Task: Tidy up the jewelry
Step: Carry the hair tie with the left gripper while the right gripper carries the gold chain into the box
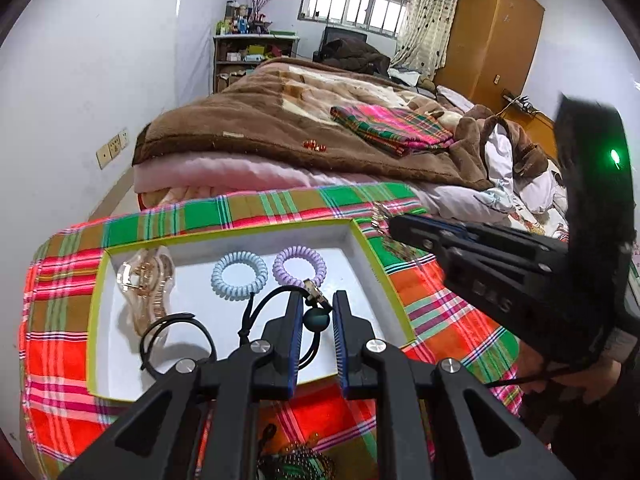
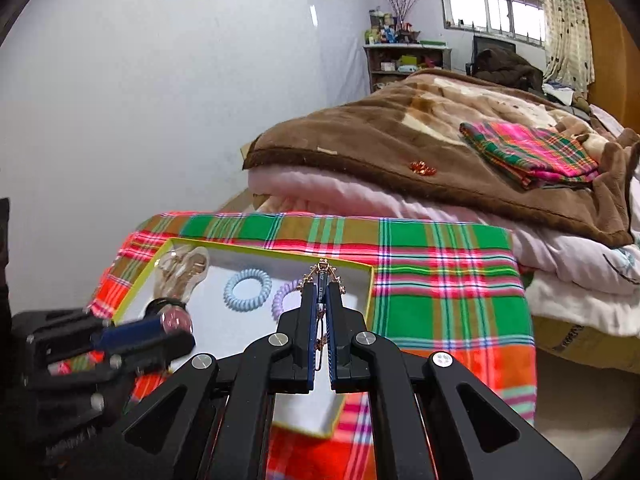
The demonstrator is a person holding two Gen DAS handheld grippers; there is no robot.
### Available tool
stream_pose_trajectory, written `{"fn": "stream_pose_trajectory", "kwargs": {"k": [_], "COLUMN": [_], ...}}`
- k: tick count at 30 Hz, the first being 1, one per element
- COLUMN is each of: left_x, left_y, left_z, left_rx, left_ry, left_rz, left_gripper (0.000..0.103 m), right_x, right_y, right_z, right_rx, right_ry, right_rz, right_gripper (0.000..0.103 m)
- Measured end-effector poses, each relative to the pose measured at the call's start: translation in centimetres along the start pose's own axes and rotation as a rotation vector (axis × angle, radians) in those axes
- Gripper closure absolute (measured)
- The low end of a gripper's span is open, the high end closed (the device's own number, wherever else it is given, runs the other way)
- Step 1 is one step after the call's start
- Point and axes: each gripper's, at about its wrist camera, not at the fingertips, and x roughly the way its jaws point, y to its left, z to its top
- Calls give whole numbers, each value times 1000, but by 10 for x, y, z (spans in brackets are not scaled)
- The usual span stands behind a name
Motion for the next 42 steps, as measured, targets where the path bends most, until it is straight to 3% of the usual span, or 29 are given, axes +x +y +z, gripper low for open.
{"fn": "stream_pose_trajectory", "kwargs": {"k": [16,26,42], "left_x": [53,68,81], "left_y": [15,16,19], "left_z": [-5,-9,-12], "left_rx": [-17,-19,-39], "left_ry": [94,125,161], "left_rz": [-4,-2,2], "left_gripper": [88,87,87], "right_x": [69,82,86], "right_y": [-2,4,1], "right_z": [3,2,3], "right_rx": [-34,-83,-73], "right_ry": [111,129,139], "right_rz": [-31,-76,-68], "right_gripper": [99,99,99]}}
